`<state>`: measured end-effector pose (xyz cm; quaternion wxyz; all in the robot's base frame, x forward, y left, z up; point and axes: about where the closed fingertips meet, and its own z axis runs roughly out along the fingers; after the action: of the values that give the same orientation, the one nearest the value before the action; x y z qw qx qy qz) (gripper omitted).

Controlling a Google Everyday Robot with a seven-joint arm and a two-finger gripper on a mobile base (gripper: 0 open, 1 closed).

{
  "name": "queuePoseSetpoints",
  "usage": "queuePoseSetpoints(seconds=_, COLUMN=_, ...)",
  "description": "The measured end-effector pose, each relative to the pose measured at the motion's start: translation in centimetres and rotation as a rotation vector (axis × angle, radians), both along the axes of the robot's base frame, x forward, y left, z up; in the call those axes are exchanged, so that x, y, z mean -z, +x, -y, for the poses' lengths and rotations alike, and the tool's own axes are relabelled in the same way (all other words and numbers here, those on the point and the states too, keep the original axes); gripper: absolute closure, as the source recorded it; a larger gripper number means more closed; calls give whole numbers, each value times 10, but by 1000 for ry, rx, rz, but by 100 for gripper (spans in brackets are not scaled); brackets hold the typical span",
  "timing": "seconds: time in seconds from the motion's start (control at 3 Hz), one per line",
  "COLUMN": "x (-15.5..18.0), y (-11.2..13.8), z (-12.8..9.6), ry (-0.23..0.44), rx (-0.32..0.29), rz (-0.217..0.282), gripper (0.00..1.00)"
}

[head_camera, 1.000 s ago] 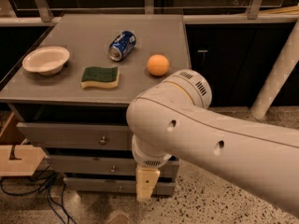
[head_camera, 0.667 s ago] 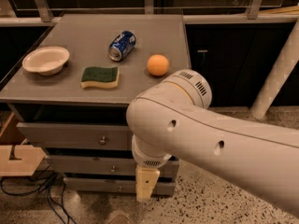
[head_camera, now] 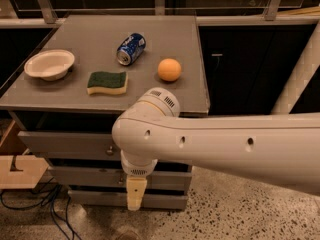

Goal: Open top drawer

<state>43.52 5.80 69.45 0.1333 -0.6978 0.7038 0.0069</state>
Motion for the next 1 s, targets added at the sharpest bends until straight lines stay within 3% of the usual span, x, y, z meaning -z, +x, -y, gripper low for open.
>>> queuePoseSetpoints(seconds=0.67, x=7, y=12, z=-1, ry=-12, rx=26, rz=6, gripper=0)
queuePoseSetpoints(seconds=1.0, x=19, y=38, z=0, ry=-35, rx=56, rz=13, gripper=0)
